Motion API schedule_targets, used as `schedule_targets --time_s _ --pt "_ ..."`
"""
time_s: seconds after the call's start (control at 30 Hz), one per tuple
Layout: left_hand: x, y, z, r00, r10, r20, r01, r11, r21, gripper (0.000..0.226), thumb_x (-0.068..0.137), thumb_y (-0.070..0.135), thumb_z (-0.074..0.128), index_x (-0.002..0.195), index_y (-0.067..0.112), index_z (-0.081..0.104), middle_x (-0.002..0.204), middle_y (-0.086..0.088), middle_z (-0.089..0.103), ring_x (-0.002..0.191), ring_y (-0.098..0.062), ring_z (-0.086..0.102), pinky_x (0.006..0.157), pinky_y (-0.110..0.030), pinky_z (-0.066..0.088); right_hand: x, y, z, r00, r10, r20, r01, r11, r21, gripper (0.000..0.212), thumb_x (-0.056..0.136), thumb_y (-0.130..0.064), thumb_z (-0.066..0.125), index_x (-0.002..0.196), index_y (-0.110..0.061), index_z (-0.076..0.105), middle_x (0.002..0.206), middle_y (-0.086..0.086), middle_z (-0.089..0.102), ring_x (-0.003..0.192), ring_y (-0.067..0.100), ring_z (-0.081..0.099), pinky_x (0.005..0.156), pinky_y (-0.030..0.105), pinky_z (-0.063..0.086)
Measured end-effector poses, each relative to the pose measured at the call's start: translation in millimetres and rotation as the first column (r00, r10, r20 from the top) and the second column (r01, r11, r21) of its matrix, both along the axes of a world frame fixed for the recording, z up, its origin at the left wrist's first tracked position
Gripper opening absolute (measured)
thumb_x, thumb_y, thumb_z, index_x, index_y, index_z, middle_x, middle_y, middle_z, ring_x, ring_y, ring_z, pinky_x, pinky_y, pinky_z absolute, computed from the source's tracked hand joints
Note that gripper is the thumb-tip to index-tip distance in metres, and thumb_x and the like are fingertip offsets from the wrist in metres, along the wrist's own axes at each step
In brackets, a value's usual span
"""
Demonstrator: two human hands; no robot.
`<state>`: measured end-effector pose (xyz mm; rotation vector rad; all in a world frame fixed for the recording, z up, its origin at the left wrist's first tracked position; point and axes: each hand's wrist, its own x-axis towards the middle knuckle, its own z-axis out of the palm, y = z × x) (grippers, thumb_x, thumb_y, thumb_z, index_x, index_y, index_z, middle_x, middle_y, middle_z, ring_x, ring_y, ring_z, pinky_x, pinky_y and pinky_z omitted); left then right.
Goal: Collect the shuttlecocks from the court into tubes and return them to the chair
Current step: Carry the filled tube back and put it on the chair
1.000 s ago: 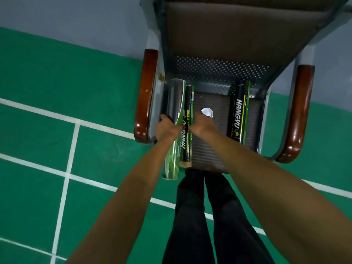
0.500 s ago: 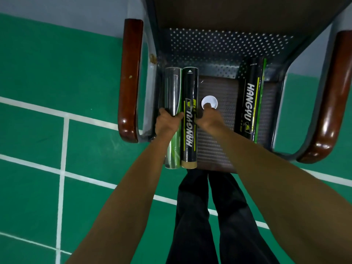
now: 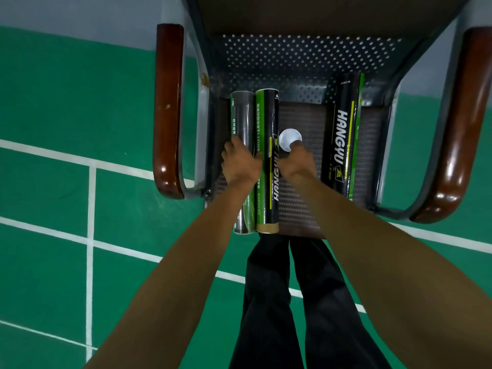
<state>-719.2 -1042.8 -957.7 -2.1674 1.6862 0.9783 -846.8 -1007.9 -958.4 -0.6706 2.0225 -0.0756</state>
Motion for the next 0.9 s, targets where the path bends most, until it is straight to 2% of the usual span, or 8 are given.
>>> schedule_targets --time_s 0.1,0.2,0.33,0.53,0.67,0.77,0.83,0.9 --pt "-22.2 -2.2 4.8 0.986 -0.168 0.014 0.168 0.972 -0.166 0.064 0.089 0.036 0.073 0.140 0.009 0.045 0.141 -0.018 0.049 0.131 -0.038 0.047 0.106 -0.051 0.044 -25.7 -5.0 0.8 0.998 -0.014 -0.063 0.013 1.000 -0.020 0.048 0.088 -0.022 0.068 0.131 -0.008 0.053 0.129 0.016 0.061 0.117 0.037 0.061 0.088 0.040 0.052" --pt "-50.8 -5.3 5.1 0.958 -0.252 -0.134 0.220 0.951 -0.217 0.058 0.089 0.031 0.073 0.140 0.012 0.051 0.141 -0.013 0.052 0.131 -0.034 0.047 0.108 -0.044 0.042 -47.0 -7.9 -0.1 0.997 0.039 -0.074 -0.042 0.998 -0.050 0.050 0.089 -0.021 0.069 0.132 -0.004 0.051 0.133 0.020 0.057 0.120 0.039 0.058 0.092 0.043 0.053" --pt "-91.8 -4.9 3.5 0.923 -0.151 -0.355 0.116 0.986 -0.117 0.052 0.091 0.028 0.075 0.137 0.015 0.055 0.135 -0.011 0.059 0.123 -0.030 0.057 0.101 -0.039 0.049 -64.7 -4.5 -1.5 0.987 0.104 -0.120 -0.119 0.985 -0.124 0.043 0.098 -0.020 0.053 0.135 0.000 0.048 0.135 0.024 0.053 0.123 0.043 0.054 0.099 0.049 0.050" --pt "-122.7 2.7 -13.7 0.917 -0.115 -0.382 0.119 0.993 -0.012 0.050 0.093 0.036 0.074 0.135 0.015 0.056 0.136 -0.011 0.061 0.125 -0.027 0.057 0.101 -0.034 0.047 -96.7 15.3 -6.0 0.969 0.096 -0.227 -0.139 0.973 -0.184 0.048 0.094 -0.024 0.061 0.135 -0.002 0.049 0.134 0.022 0.052 0.122 0.042 0.051 0.098 0.052 0.049" --pt "-142.6 6.1 -20.6 0.912 -0.018 -0.410 0.069 0.992 0.109 0.052 0.096 0.033 0.072 0.138 0.006 0.055 0.129 -0.014 0.065 0.116 -0.025 0.062 0.085 -0.019 0.040 -111.1 24.8 -7.9 0.915 0.078 -0.396 -0.172 0.963 -0.208 0.047 0.092 -0.023 0.064 0.133 -0.005 0.048 0.134 0.018 0.050 0.124 0.038 0.046 0.100 0.051 0.045" --pt "-155.4 12.7 -31.1 0.903 0.076 -0.423 0.026 0.973 0.231 0.058 0.096 0.037 0.071 0.141 0.006 0.052 0.127 -0.014 0.067 0.111 -0.025 0.064 0.085 -0.021 0.043 -116.9 26.1 -9.9 0.895 -0.010 -0.447 -0.035 0.995 -0.094 0.065 0.089 -0.025 0.071 0.142 -0.009 0.037 0.145 0.017 0.040 0.132 0.038 0.042 0.106 0.052 0.040" --pt "-161.2 17.5 -37.9 0.901 0.108 -0.421 0.008 0.964 0.265 0.061 0.093 0.043 0.074 0.140 0.009 0.054 0.127 -0.013 0.068 0.114 -0.026 0.066 0.094 -0.028 0.049 -121.1 27.5 -13.6 0.917 -0.110 -0.383 0.119 0.993 0.001 0.083 0.088 -0.030 0.074 0.151 -0.009 0.025 0.154 0.019 0.032 0.138 0.040 0.037 0.109 0.055 0.038" --pt "-166.6 21.0 -47.4 0.895 0.152 -0.418 -0.020 0.953 0.302 0.065 0.088 0.051 0.076 0.137 0.015 0.055 0.127 -0.009 0.069 0.113 -0.027 0.067 0.098 -0.041 0.056 -128.0 31.8 -25.6 0.934 -0.237 -0.269 0.262 0.963 0.060 0.088 0.090 -0.036 0.073 0.153 -0.006 0.020 0.154 0.021 0.034 0.139 0.042 0.039 0.110 0.056 0.039"
